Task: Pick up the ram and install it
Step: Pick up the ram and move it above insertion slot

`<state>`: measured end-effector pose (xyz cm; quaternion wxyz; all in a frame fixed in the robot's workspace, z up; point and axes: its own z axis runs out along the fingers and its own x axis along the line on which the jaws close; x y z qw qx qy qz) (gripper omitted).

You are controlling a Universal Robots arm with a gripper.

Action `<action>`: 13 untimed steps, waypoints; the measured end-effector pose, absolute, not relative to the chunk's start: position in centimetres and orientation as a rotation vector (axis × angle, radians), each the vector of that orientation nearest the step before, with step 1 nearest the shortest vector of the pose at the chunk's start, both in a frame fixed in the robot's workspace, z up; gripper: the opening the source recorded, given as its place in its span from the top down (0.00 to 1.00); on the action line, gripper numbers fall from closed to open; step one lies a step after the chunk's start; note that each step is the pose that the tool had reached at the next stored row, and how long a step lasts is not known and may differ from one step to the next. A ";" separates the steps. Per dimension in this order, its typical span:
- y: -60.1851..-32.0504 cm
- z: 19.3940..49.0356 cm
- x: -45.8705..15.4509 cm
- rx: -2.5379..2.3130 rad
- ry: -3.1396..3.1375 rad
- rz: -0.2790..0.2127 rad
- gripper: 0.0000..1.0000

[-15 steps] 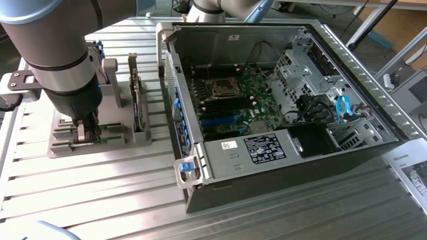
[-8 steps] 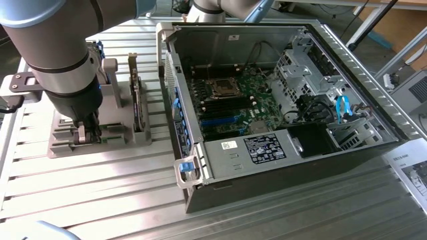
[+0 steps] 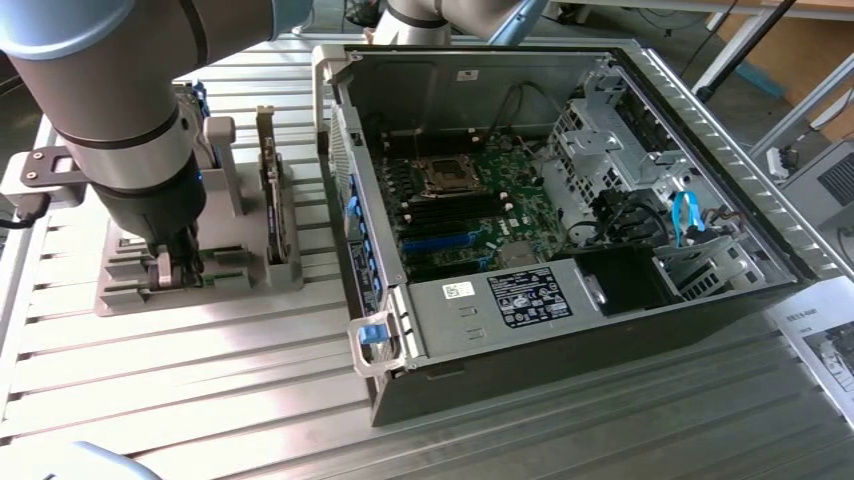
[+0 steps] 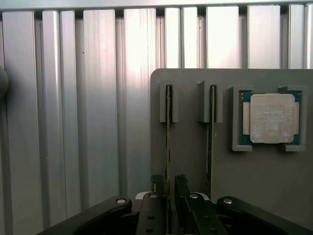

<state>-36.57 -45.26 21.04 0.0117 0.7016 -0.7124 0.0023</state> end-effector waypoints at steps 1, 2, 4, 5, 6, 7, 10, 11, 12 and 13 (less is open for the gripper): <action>-45.3 21.0 -36.6 2.188 -2.222 0.007 0.76; -45.3 21.0 -36.6 2.188 -2.222 0.007 0.76; -45.3 20.9 -36.6 2.188 -2.222 0.007 0.76; -45.3 20.9 -36.6 2.188 -2.222 0.007 0.76; -45.3 20.9 -36.6 2.188 -2.222 0.007 0.76; -45.3 20.9 -36.6 2.188 -2.222 0.007 0.76; -45.3 20.9 -36.6 2.188 -2.222 0.007 0.76; -45.3 20.9 -36.6 2.188 -2.222 0.007 0.76; -45.3 20.8 -36.5 2.188 -2.222 0.007 0.76; -45.2 20.9 -36.5 2.188 -2.222 0.007 0.76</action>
